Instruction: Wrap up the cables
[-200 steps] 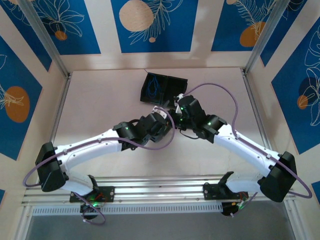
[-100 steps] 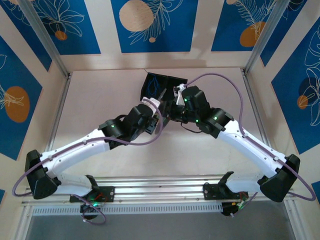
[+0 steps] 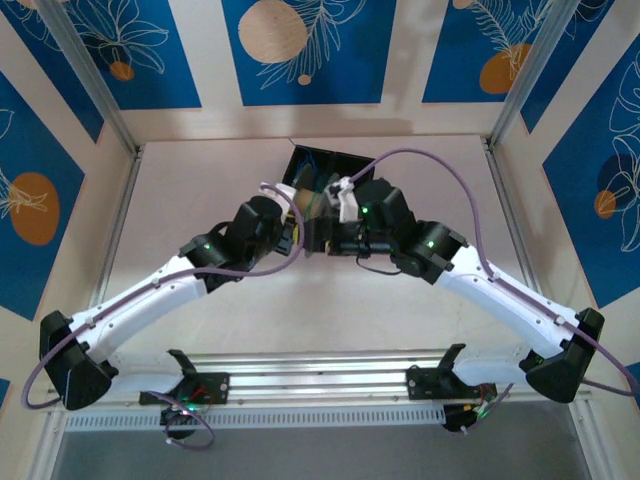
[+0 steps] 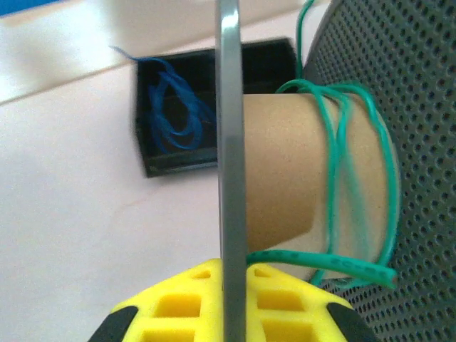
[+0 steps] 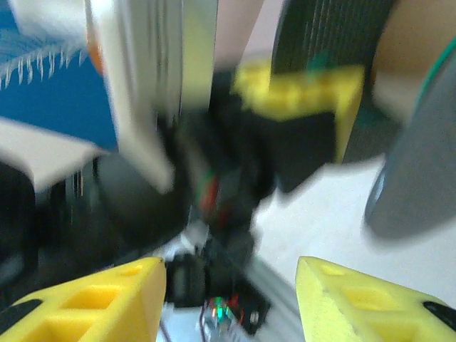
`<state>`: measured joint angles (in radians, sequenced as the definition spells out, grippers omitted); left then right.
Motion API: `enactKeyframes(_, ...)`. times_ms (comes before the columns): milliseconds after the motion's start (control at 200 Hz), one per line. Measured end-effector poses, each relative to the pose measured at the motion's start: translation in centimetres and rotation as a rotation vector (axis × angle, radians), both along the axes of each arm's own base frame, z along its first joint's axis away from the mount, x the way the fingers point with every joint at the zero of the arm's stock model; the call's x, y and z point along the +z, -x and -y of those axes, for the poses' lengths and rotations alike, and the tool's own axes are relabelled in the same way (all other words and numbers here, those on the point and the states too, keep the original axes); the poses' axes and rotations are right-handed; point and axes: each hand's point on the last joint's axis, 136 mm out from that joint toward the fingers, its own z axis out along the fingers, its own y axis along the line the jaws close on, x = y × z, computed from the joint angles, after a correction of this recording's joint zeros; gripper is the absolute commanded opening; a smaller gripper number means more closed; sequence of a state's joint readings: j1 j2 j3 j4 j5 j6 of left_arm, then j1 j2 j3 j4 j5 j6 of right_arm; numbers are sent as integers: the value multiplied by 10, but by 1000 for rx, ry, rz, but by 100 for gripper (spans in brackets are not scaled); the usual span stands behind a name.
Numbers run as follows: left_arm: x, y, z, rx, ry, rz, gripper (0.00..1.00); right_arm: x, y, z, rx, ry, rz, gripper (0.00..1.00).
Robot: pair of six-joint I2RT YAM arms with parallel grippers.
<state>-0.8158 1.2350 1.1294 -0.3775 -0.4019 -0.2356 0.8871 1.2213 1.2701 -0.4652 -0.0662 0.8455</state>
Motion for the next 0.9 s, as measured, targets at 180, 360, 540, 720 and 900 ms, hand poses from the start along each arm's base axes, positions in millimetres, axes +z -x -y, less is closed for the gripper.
enactKeyframes(180, 7, -8, -20, 69, 13, 22, 0, -28, 22, 8, 48, 111, -78, 55)
enactKeyframes(360, 6, -8, -27, 88, 20, 21, 0, -35, 34, 21, 74, 117, -87, 57)
enactKeyframes(540, -4, -10, -44, 130, 7, 9, 0, -25, 21, 62, -29, 72, -70, 60)
enactKeyframes(720, -8, -7, -63, 169, 19, 4, 0, -41, -13, 102, -191, 26, -132, 57)
enactKeyframes(900, -3, -2, -75, 200, 53, 6, 0, -114, -35, 119, -290, 5, -359, 58)
